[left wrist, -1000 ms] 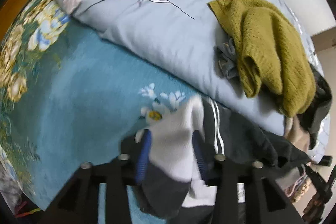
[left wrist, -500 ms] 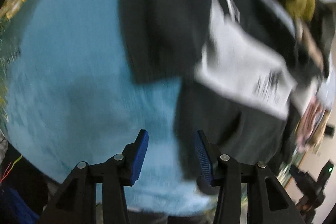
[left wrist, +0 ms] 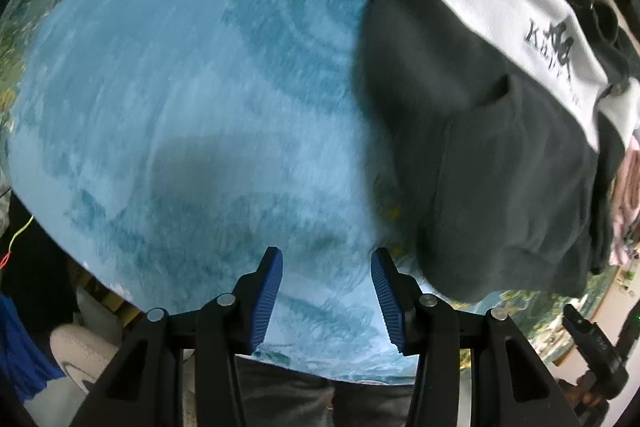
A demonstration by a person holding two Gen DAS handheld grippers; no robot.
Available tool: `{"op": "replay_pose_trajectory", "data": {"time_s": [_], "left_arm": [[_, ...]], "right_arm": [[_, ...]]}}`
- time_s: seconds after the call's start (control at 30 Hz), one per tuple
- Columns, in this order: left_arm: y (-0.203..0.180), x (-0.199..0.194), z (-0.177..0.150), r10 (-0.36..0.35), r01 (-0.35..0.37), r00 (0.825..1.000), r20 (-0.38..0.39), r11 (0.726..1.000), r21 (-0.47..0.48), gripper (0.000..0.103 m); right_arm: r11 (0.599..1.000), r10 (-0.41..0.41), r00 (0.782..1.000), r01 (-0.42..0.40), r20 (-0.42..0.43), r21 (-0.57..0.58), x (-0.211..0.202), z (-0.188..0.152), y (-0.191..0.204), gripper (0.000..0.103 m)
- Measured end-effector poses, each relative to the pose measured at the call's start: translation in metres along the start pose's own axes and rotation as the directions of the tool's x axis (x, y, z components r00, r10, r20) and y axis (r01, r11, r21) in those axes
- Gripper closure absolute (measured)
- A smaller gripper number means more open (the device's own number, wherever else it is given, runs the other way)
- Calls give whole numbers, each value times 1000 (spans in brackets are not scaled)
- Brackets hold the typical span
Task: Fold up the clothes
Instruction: 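Open both grippers and release the hoodie flat on the blanket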
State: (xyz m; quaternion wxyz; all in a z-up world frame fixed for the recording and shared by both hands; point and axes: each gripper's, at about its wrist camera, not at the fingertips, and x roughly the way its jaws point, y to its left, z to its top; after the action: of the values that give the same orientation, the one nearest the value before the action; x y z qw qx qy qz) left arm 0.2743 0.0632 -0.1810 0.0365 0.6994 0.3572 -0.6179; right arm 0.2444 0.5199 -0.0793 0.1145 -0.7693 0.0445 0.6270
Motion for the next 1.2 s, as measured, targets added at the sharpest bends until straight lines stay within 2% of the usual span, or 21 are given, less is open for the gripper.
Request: {"op": "replay_pose_trajectory", "data": {"time_s": [0.13,0.3,0.37,0.47,0.57,0.73,0.8,0.87,0.97,1.03,1.1,1.2], "left_arm": [[-9,9,-20,24,-24,1000,5,1000,12,53],[-25,24,-40,68,-68,998,11,996,51,50],[-35,30,-47,101,-103,995,22,989,103,50],[-50,39,-52,112,-118,992,51,981,156,50],[-56,44,-45,122,-134,988,97,983,122,50],[-52,42,-29,77,-75,991,112,997,-26,50],[-41,31,-34,-7,14,991,130,999,-50,50],[-29,19,-39,-92,104,984,150,992,-70,50],[-22,6,-34,-85,104,976,200,991,-87,49],[-22,6,-26,-109,129,974,198,987,-92,49],[-29,4,-19,-135,153,971,199,985,-77,49],[-45,-2,-14,-136,141,966,222,990,-7,49]], "right_arm": [[996,-23,1000,24,14,-85,3,-3,-2,49],[977,-46,998,55,50,-205,10,17,15,49],[970,-30,994,55,109,-235,0,24,24,49],[968,10,979,43,206,-249,-22,34,33,49],[970,36,960,33,279,-241,-44,50,39,49],[961,41,944,53,329,-272,-62,79,48,49],[961,44,939,53,341,-270,-68,86,51,49],[965,44,936,50,349,-257,-73,90,46,49],[967,45,936,47,349,-250,-79,93,44,49],[967,42,936,50,349,-251,-80,95,45,49],[966,40,936,53,349,-253,-79,97,46,49],[965,36,937,58,348,-257,-79,100,48,49]]}}
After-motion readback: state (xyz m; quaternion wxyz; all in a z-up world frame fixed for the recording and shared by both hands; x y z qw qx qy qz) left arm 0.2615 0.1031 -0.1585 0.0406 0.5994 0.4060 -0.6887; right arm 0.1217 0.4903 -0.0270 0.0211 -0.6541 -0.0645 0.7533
